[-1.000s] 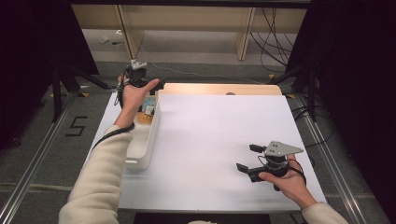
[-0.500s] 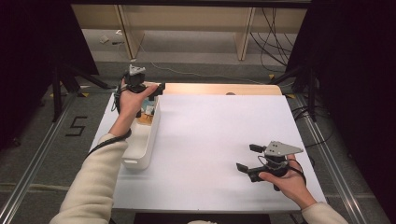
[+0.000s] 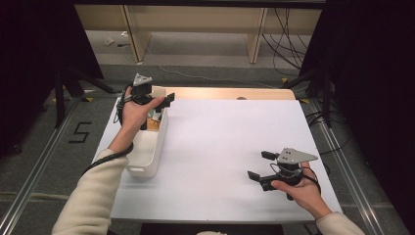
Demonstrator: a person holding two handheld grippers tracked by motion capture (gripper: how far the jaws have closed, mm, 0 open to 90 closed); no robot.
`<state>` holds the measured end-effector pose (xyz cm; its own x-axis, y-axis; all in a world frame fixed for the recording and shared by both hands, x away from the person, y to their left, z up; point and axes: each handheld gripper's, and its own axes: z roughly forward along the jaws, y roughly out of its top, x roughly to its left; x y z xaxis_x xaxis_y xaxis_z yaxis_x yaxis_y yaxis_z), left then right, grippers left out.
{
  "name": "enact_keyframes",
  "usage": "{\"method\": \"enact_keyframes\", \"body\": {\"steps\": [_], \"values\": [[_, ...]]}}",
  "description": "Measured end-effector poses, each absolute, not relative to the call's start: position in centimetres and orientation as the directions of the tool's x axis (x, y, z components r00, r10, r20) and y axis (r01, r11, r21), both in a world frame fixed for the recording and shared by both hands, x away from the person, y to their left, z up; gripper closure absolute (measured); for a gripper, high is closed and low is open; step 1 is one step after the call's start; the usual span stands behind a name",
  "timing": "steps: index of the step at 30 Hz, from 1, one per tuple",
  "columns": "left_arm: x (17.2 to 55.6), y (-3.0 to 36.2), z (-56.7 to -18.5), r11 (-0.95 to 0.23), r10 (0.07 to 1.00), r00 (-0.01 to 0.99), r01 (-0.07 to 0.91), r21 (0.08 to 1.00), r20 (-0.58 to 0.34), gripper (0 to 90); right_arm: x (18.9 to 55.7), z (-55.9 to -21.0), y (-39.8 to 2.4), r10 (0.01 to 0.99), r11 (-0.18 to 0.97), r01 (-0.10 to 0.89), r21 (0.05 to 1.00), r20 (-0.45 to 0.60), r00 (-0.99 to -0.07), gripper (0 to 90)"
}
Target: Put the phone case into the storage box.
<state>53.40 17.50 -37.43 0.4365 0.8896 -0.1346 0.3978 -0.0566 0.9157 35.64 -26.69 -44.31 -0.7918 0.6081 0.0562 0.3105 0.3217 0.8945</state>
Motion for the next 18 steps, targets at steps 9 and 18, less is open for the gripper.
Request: {"method": "enact_keyframes", "body": {"steps": [9,18], "values": [[51.7,17.7,-37.7,-0.086,0.874,0.471,0.385,0.919,-0.116,2.6,35.6,-44.3,-26.7,0.608,0.323,0.311,0.894,0.056,-0.792,10.2],[49.7,17.5,-38.1,-0.090,0.856,0.503,0.374,0.923,-0.120,2.9,35.6,-44.3,-26.5,0.607,0.323,0.310,0.894,0.056,-0.793,10.2]]}}
